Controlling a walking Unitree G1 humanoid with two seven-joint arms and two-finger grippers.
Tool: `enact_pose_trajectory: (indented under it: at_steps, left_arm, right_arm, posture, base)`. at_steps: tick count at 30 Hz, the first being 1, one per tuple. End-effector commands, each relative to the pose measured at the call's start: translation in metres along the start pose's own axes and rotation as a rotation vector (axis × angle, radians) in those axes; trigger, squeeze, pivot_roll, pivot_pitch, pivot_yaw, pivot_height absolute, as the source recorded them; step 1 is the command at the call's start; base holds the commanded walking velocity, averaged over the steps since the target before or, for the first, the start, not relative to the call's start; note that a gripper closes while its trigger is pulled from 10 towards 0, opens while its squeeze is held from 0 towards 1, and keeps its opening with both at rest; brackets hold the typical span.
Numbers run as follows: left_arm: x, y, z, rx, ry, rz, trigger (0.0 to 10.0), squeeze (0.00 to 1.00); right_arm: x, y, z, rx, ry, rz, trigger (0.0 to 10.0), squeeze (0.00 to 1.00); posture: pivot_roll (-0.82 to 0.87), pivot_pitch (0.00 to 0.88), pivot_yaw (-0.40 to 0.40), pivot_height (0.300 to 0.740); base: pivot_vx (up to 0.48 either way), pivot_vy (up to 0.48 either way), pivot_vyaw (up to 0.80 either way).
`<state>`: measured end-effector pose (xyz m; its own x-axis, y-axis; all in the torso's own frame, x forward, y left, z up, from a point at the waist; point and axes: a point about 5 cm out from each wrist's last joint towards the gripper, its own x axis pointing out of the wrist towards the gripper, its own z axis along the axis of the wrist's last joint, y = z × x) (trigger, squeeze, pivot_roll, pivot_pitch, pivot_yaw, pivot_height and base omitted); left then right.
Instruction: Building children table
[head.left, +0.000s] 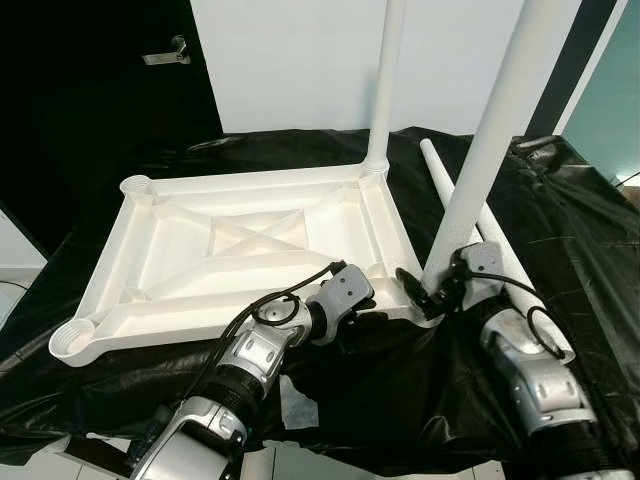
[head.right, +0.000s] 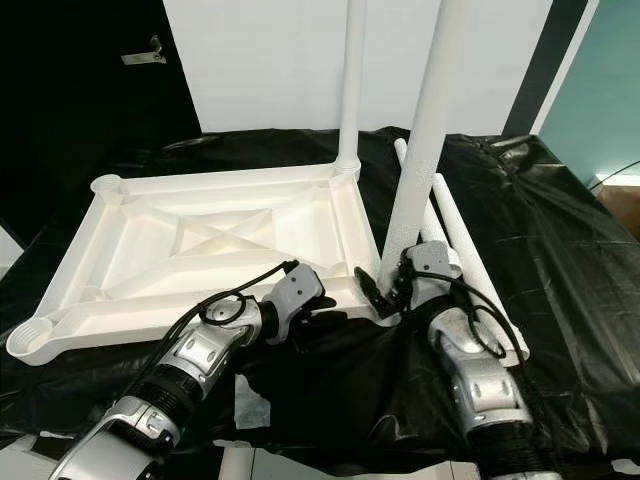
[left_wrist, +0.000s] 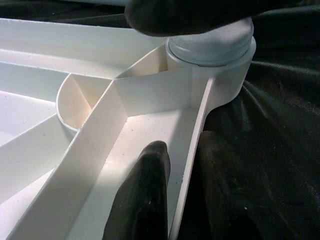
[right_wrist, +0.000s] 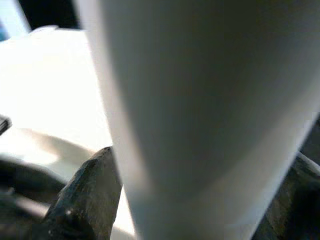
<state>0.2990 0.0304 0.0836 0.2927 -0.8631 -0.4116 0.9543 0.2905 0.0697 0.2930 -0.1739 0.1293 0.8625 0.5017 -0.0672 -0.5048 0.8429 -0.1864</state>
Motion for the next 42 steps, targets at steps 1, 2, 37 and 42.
enact_pose_trajectory:
  at_steps: [1, 2, 37, 42]
  left_arm:
    - [0.006, -0.029, -0.052, -0.147, 0.178, -0.109, 10.0, 0.0]
    - [0.006, -0.03, -0.052, -0.146, 0.178, -0.11, 10.0, 0.0]
    - [0.001, -0.026, -0.054, -0.145, 0.187, -0.103, 10.0, 0.0]
    - [0.001, -0.025, -0.053, -0.142, 0.189, -0.102, 10.0, 0.0]
  right_arm:
    - [0.0, -0.002, -0.003, 0.003, 0.029, 0.056, 10.0, 0.0]
    - [-0.002, -0.005, -0.003, -0.008, 0.042, 0.095, 10.0, 0.0]
    - [-0.004, 0.034, -0.037, 0.194, 0.05, -0.549, 0.0, 0.0]
    - [0.006, 0.044, -0.031, 0.154, 0.025, -0.484, 10.0, 0.0]
  posture:
    - [-0.06, 0.0, -0.039, 0.74]
    - [-0.06, 0.0, -0.039, 0.74]
    - [-0.04, 0.0, -0.013, 0.74]
    - [-0.03, 0.0, -0.012, 0.74]
  base:
    - [0.0, 0.0, 0.0]
    - [0.0, 0.0, 0.0]
    - [0.0, 0.0, 0.0]
    - [0.0, 0.0, 0.0]
